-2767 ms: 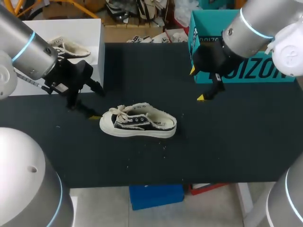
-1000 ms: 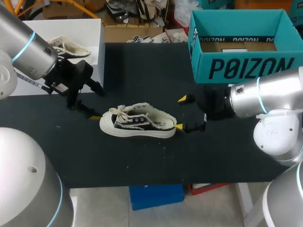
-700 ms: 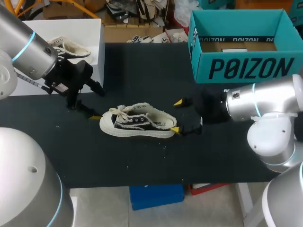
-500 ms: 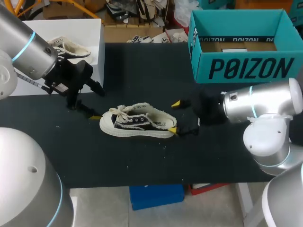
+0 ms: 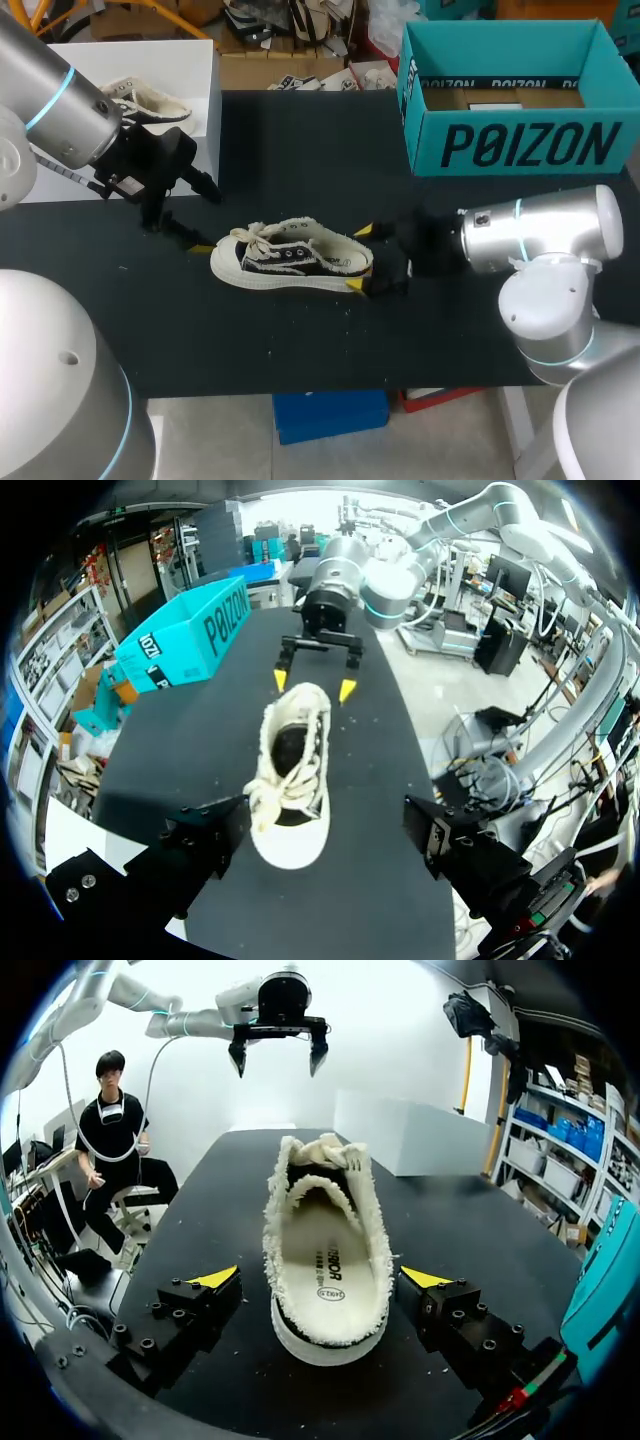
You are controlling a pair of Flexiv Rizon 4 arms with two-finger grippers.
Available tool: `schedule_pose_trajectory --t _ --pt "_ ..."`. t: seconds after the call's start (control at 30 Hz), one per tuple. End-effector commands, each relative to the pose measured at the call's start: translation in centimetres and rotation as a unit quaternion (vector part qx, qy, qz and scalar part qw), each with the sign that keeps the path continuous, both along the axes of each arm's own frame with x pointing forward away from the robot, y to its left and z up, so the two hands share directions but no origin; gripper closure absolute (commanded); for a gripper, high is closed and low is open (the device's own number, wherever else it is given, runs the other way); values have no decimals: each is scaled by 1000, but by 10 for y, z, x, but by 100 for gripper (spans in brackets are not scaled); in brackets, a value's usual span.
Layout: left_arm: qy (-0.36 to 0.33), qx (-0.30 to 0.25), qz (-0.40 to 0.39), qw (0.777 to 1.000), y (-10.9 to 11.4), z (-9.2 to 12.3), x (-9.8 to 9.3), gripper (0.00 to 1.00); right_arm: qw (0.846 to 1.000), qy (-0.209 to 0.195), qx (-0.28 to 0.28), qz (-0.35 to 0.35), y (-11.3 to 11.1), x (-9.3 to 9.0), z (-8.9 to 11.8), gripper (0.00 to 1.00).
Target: Take the shoe out of the shoebox, open the shoe tongue, remove and reinsert the insole, then place the shoe into the shoebox
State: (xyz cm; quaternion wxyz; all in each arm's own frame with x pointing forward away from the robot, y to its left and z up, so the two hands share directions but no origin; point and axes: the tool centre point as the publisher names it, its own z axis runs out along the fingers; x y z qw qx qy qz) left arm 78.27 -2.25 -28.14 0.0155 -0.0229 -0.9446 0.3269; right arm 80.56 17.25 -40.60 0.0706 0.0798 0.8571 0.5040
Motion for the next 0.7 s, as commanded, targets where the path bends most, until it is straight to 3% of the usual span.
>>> schedule_pose_trajectory --t 0.03,0.7 --pt "-1 0 0 1000 0 -2 0 0 1000 4 -4 -1 3 4 -5 0" --pt "-1 0 0 1000 0 -2 0 0 1000 18 3 -4 13 8 -23 0"
